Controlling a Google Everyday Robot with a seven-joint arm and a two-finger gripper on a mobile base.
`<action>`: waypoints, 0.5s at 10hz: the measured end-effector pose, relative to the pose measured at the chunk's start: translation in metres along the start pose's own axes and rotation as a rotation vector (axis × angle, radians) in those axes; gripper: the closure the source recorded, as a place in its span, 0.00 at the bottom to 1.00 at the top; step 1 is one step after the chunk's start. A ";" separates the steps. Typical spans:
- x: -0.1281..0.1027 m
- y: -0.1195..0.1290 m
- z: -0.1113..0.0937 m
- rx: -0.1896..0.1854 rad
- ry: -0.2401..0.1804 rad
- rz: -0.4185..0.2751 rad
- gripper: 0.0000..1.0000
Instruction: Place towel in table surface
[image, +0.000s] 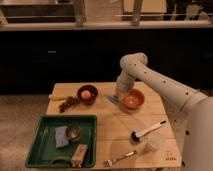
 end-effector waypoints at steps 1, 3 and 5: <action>-0.002 0.000 0.001 -0.002 -0.004 -0.005 1.00; -0.007 -0.002 0.005 -0.009 -0.013 -0.016 1.00; -0.011 -0.004 0.008 -0.015 -0.021 -0.023 1.00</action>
